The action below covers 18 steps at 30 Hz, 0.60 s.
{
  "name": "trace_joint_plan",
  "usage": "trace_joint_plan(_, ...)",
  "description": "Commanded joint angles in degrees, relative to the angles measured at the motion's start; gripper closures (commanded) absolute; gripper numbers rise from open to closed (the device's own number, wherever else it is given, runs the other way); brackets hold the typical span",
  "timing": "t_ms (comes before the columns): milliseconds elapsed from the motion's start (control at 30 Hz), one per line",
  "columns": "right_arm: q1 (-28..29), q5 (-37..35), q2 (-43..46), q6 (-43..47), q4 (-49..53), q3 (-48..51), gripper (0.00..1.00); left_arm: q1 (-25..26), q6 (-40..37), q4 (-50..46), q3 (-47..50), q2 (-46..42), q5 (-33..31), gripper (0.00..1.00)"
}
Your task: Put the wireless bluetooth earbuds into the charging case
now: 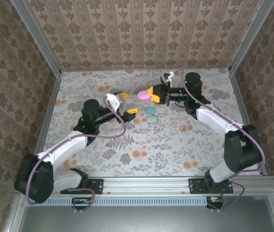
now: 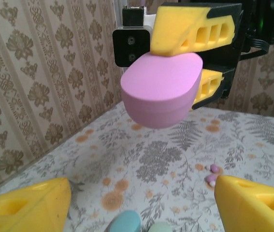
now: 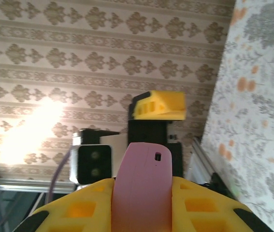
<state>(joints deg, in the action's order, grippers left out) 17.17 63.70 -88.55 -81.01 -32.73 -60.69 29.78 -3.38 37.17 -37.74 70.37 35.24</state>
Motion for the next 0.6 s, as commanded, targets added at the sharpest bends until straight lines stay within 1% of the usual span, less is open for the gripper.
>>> trace_joint_plan(0, 0.12, 0.33, -0.72, -9.43, -9.61, -1.45, 0.80, -0.25, 4.66, 11.07, -3.08, 2.66, 4.90, 0.22)
trace_joint_plan(100, 0.53, 0.19, -1.65, -13.76, -15.32, -1.47, 0.80, -0.64, 7.68, 16.18, -4.28, 5.55, 5.55, 0.22)
trace_joint_plan(200, 1.33, -0.26, -2.29, -16.91, -20.12, -1.74, 0.79, -1.02, 11.07, 19.45, -6.10, 8.11, 8.30, 0.22)
trace_joint_plan(333, 1.56, 0.23, -2.19, -16.00, -19.67, -1.92, 0.79, -1.30, 14.63, 22.17, -7.36, 9.69, 10.67, 0.25)
trace_joint_plan(567, 1.79, 0.71, -2.29, -14.69, -18.60, -1.81, 0.79, -1.30, 18.14, 23.05, -9.07, 10.79, 16.19, 0.30)
